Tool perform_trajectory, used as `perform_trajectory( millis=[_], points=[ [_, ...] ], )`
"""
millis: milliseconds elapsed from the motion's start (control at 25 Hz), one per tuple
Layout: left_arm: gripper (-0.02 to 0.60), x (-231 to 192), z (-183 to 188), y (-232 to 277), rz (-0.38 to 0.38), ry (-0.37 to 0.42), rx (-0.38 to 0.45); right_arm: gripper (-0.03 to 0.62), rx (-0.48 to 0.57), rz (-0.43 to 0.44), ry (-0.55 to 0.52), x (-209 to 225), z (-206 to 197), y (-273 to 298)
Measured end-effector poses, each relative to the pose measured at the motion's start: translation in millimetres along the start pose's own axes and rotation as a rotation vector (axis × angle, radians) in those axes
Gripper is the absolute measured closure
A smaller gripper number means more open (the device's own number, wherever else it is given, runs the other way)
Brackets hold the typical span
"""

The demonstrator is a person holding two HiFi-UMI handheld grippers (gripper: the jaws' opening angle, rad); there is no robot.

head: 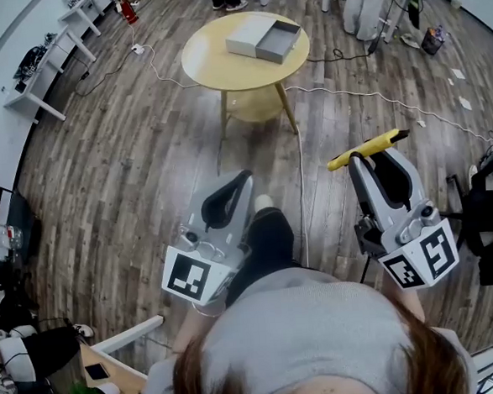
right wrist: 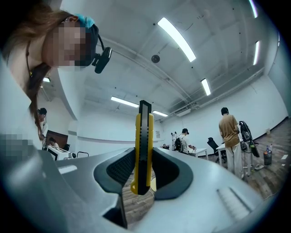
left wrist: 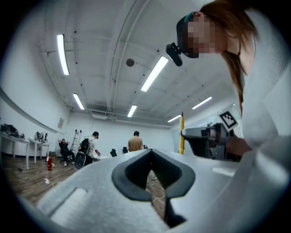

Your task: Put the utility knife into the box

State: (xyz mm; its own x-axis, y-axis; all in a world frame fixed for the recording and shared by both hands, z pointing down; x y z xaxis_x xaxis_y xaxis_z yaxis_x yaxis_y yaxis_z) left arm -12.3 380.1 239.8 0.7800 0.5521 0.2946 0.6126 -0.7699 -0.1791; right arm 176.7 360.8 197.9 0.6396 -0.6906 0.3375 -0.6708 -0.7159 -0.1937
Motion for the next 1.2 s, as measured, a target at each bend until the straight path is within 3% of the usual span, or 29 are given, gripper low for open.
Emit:
perform_trajectory(
  millis=[200,920,1200],
  points=[
    [0.580,-26.5,-13.7,18.9,0.012,0.003,0.024,0.473,0.001,0.002,-0.026,15.1,-1.7,30.8],
    [0.580,-190.0,-86.5,160.2,-0.096,0.023,0.017,0.473,0.014,-0.059,-0.005,119.3,-7.3,223.6],
    [0.580,-226.4,-107.5,189.8,-0.124,0.012,0.018,0.473,0.031,-0.099,0.004,143.2,-11.9,260.1]
  ],
)
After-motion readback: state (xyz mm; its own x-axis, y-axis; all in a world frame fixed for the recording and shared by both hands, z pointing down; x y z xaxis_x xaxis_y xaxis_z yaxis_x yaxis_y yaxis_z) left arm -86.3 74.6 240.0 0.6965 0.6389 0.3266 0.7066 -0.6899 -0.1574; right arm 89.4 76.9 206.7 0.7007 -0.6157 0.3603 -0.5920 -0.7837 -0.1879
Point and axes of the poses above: the fingertips, and each gripper's own axes: y forward along the fingers, x to its right, z out of its top, the point moved 3 cm from there along -y, backward along the fingers, and after that the axes turned 14 degrees about y, right-handed, at the moved point
